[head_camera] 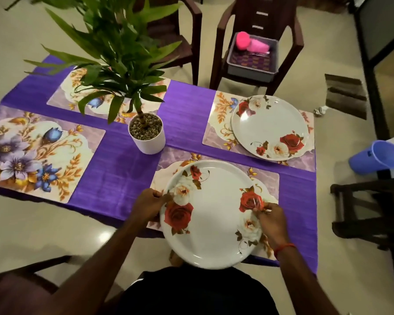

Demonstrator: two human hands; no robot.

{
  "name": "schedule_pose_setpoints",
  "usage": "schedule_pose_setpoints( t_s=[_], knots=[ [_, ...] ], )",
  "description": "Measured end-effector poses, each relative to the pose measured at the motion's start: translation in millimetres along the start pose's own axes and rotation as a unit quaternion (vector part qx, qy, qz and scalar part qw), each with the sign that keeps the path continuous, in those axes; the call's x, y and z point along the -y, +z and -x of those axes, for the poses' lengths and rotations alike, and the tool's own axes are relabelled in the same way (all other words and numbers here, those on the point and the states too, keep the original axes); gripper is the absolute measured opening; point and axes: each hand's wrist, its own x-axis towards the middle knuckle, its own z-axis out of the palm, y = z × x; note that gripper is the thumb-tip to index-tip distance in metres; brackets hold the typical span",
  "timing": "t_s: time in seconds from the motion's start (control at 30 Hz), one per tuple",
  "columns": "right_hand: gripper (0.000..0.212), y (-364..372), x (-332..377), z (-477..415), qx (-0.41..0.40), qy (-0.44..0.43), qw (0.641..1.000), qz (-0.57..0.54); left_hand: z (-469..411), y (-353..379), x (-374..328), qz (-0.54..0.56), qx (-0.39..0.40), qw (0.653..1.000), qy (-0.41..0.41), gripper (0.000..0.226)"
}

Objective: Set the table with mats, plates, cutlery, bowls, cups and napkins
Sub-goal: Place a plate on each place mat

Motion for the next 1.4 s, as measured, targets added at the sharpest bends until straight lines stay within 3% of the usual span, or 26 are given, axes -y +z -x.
schedule_pose_setpoints(
  t_s=[0.1, 0.23, 0.47, 0.67, 1.0, 1.23, 1.4],
  knots=[
    [0.019, 5.6, 10.2, 0.3, -0.006, -0.009, 1.000, 0.004, -8.3, -1.4, -4.3, -0.007, 0.009, 1.000, 0.004, 0.033],
    [0.009, 16.8, 15.2, -2.9, -0.012, -0.010, 1.000, 0.012, -18.1, -5.5, -1.1, -0.007, 0.032, 0.999, 0.001, 0.029],
    [0.031, 29.1, 21.8, -5.9, -0.020, 0.017, 1.000, 0.016, -30.9, -5.5, 2.5, -0.010, 0.040, 0.999, -0.006, 0.027],
    [0.027, 33.7, 27.4, -12.1, -0.052, 0.000, 0.997, 0.051, -41.3, -4.4, 9.3, -0.047, 0.022, 0.999, 0.002, 0.049],
    [0.022, 31.2, 35.3, -21.2, -0.060, 0.003, 0.996, 0.064, -54.4, -6.3, 7.6, -0.072, 0.033, 0.997, 0.026, 0.048],
    [0.025, 32.3, 38.2, -28.0, -0.053, -0.005, 0.996, 0.072, -57.3, -4.0, 0.5, -0.055, 0.046, 0.997, 0.035, 0.024],
    [0.021, 33.2, 38.8, -28.2, -0.047, -0.016, 0.996, 0.072, -61.1, -7.0, -0.6, -0.040, 0.039, 0.998, 0.018, 0.034]
  ],
)
